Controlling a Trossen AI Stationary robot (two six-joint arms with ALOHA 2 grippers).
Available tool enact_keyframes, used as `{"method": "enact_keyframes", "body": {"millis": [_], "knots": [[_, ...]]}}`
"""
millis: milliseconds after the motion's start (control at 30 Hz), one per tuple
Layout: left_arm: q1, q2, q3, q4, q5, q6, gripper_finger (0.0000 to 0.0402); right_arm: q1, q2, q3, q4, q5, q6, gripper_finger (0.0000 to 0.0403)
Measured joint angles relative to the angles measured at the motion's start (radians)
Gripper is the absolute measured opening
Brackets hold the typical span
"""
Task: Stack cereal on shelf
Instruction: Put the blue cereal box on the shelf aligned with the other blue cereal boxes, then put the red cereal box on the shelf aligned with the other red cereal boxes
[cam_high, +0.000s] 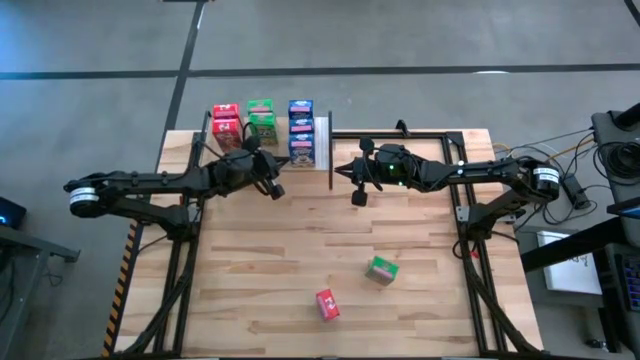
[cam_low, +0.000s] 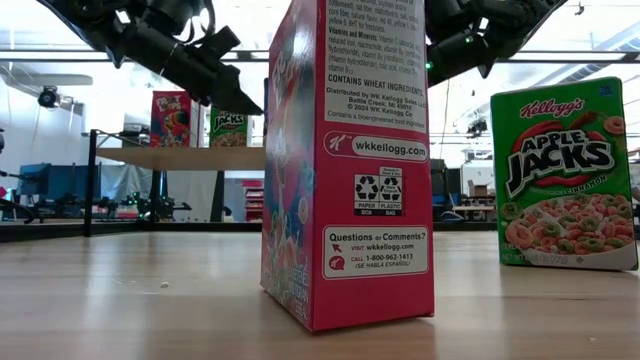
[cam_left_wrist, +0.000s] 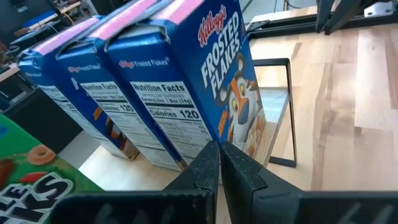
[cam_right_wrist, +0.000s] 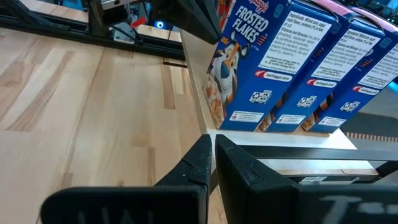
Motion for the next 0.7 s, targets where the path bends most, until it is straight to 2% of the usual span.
{"method": "enact_keyframes", "body": {"millis": [167,333,500,700], "knots": [[-0.001,-0.036,0.0,-0.019,-0.003,-0.019,0.0,0.001,0.0,0.0,0.0,0.0,0.008,0.0013],[-0.039,-0.13,0.0,-0.08,-0.005,-0.109,0.0,0.003,-0.003,0.0,-0.019,0.0,0.045,0.0013],[-0.155,-0.21,0.0,-0.104,-0.005,-0.187,0.0,0.025,-0.026,-0.001,-0.02,-0.002,0.037,0.0013],[-0.351,-0.223,0.0,-0.075,-0.004,-0.23,0.0,0.075,-0.038,-0.055,0.051,-0.026,0.031,0.0013]]}}
